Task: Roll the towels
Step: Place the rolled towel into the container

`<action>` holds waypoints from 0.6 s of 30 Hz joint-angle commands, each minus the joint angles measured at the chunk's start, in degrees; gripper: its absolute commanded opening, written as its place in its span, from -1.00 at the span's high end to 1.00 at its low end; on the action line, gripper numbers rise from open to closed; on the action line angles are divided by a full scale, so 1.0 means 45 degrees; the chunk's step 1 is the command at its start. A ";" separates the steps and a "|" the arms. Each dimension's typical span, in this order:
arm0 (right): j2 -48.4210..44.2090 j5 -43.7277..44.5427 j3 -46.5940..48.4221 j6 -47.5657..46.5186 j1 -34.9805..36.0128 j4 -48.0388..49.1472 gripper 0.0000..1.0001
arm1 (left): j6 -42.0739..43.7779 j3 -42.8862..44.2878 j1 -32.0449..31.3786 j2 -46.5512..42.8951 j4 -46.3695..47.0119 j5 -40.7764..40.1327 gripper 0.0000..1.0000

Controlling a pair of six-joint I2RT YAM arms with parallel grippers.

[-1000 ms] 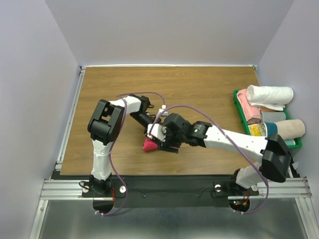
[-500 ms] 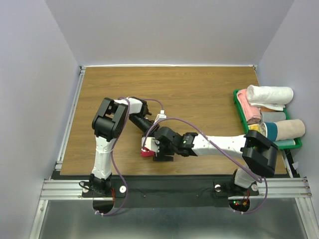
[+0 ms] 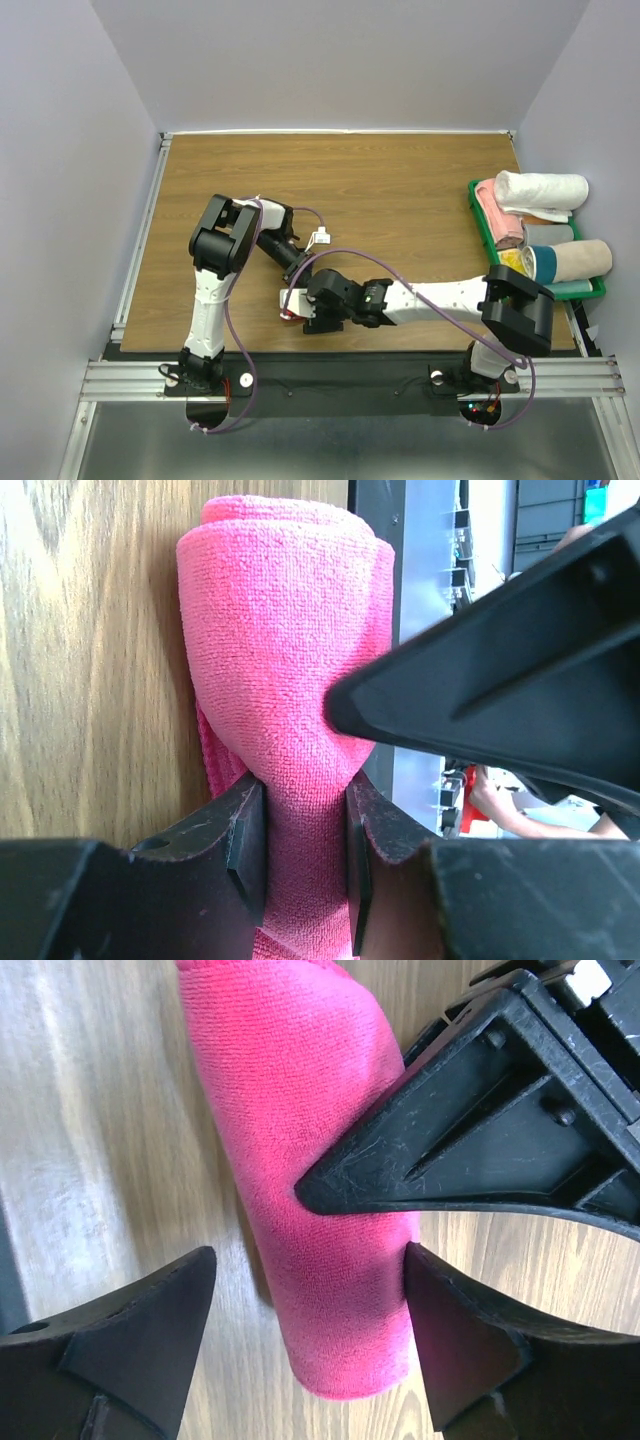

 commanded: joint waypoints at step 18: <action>0.0156 -0.0145 -0.2135 -0.0312 0.0196 0.1943 0.78 | 0.0261 -0.0449 0.1003 -0.1485 0.2183 -0.3655 -0.73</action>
